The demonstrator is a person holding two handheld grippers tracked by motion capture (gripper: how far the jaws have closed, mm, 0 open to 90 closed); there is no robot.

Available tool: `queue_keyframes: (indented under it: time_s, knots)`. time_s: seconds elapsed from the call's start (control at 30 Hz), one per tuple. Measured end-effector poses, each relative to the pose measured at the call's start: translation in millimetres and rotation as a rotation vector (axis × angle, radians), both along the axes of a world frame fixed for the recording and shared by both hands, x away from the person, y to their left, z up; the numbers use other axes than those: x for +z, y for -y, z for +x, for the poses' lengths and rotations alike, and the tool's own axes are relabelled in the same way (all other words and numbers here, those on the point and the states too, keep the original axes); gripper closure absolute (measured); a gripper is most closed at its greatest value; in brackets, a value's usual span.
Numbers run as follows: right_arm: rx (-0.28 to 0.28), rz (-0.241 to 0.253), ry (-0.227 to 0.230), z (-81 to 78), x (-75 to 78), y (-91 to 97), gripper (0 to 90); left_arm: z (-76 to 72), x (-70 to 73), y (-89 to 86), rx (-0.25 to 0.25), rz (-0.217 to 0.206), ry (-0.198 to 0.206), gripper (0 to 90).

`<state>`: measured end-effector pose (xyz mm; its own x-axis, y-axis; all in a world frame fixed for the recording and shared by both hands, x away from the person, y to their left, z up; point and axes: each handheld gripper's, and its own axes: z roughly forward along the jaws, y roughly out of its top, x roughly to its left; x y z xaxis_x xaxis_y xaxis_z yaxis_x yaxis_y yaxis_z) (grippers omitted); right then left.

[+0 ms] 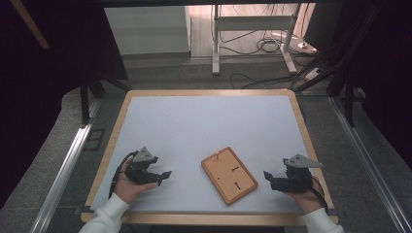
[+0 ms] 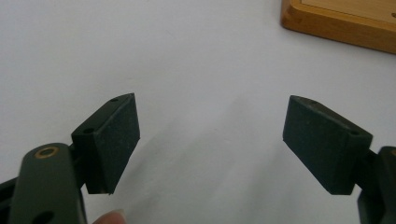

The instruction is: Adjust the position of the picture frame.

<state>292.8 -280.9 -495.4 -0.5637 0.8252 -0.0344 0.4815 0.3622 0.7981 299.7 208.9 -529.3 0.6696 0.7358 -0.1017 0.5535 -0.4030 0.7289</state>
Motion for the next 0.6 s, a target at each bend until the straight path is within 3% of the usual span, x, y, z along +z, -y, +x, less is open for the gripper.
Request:
queue_keyframes:
  time_s: [0.27, 0.4, 0.6]
  knots:
    - [-0.009, -0.006, -0.010, -5.3, -2.2, 4.3, 13.4, 2.7, 1.9, 3.2, -0.003, 0.018, 0.004, 20.2]
    - [-0.035, -0.016, 0.005, -9.0, -0.1, 5.0, 13.4, 1.4, 3.3, 2.9, -0.003, 0.009, 0.012, 20.1]
    - [-0.026, -0.003, -0.006, -11.0, -1.7, 3.5, 14.3, 1.6, 3.8, 2.2, 0.001, 0.004, 0.012, 19.6]
